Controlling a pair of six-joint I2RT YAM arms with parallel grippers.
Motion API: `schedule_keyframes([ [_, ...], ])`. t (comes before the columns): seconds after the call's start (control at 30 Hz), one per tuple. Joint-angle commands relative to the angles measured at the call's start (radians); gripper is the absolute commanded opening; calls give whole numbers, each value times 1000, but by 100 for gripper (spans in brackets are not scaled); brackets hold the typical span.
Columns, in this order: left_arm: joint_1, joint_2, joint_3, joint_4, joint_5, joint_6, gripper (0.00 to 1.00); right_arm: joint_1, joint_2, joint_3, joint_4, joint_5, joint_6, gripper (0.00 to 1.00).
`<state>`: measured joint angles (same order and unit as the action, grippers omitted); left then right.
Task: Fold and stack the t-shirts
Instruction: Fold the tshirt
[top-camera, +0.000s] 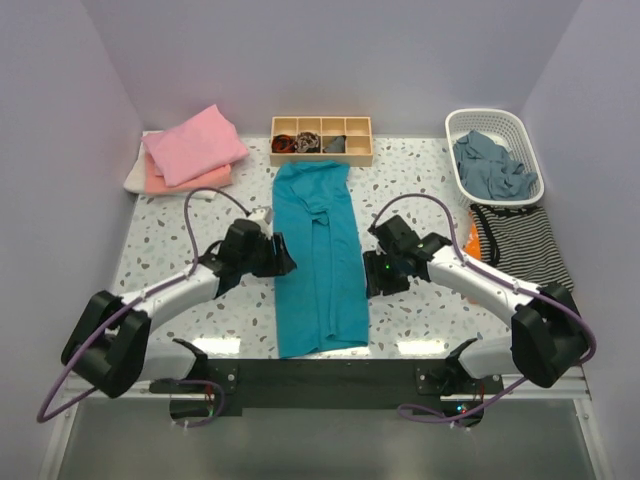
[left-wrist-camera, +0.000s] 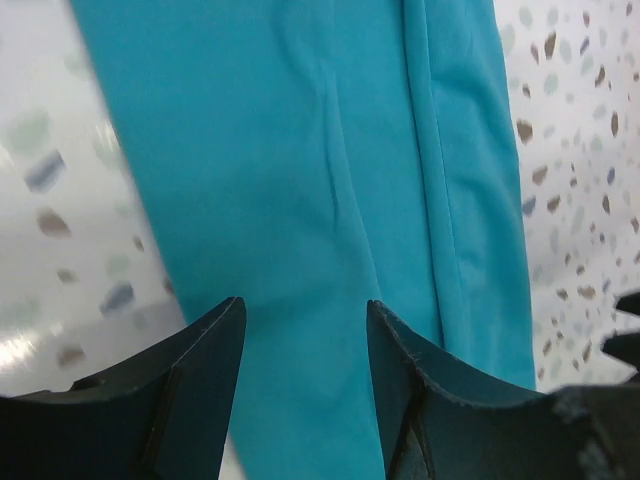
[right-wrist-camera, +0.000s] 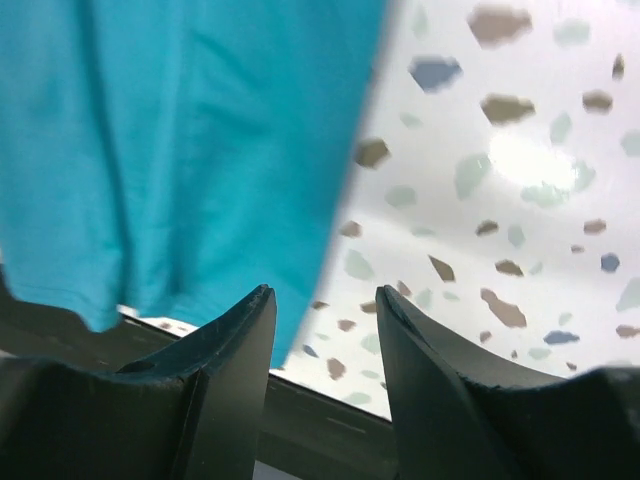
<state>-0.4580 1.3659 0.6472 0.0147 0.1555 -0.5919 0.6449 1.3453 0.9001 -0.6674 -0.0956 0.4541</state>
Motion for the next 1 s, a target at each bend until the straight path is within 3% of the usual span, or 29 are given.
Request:
schedule_keyframes([
  [0.0, -105, -154, -89, -119, -80, -141, 57, -10, -1, -73, -35, -38, -11, 49],
  [0.43, -304, -534, -199, -620, -119, -428, 56, -18, -78, -184, -49, -165, 21, 50],
  [0.57, -346, -567, -253, -641, -109, -476, 56, -18, -84, -216, 2, -217, 52, 50],
  [0.97, -450, -571, -362, -497, -27, -563, 55, -16, -63, -299, 138, -363, 92, 51],
])
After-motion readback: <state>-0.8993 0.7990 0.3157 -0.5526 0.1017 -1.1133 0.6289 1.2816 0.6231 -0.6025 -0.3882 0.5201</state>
